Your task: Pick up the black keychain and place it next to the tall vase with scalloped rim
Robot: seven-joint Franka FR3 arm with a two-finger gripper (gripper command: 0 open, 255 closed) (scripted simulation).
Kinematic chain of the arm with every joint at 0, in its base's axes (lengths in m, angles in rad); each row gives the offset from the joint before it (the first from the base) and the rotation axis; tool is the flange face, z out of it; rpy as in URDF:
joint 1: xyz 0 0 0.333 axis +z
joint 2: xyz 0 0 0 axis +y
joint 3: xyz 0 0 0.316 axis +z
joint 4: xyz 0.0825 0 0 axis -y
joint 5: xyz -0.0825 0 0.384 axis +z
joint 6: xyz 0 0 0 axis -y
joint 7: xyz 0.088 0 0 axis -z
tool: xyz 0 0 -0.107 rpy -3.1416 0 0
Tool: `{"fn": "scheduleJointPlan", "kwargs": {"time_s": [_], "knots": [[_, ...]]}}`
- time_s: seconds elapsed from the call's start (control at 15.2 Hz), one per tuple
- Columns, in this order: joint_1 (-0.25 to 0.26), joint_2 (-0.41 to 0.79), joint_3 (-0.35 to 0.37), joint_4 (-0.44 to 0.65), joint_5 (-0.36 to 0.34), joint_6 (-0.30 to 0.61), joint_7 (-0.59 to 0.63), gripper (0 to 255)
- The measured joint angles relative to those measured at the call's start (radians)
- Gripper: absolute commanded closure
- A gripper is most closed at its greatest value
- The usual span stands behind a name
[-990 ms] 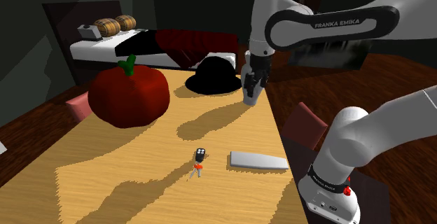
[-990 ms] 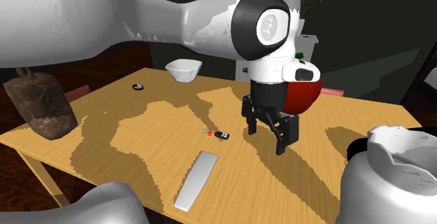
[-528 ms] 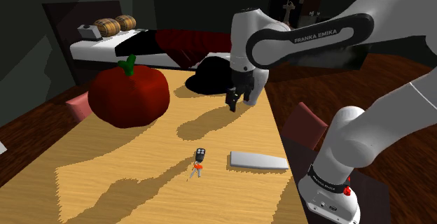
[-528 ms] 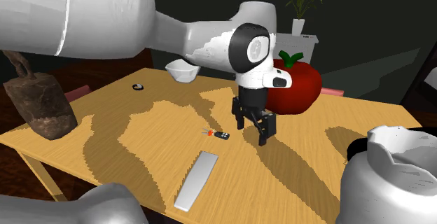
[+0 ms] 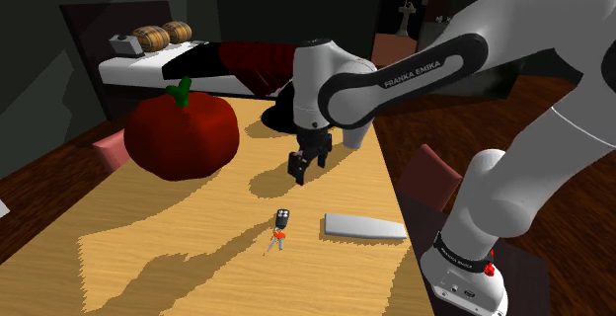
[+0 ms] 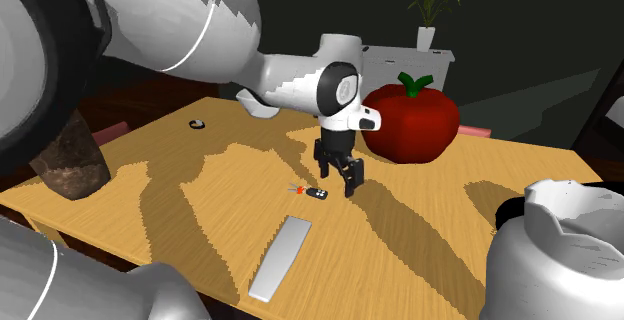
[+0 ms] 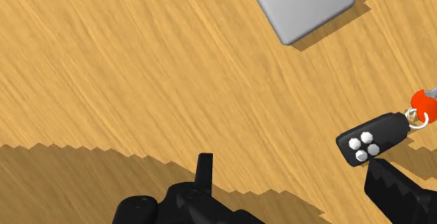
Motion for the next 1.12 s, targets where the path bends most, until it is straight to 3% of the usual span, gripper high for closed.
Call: {"fn": "scheduleJointPlan", "kwargs": {"time_s": [0.53, 1.12], "knots": [[0.044, 0.244, 0.103, 0.12, -0.023, 0.128, 0.138, 0], [0.045, 0.324, 0.11, 0.085, -0.055, 0.238, 0.163, 0]]}}
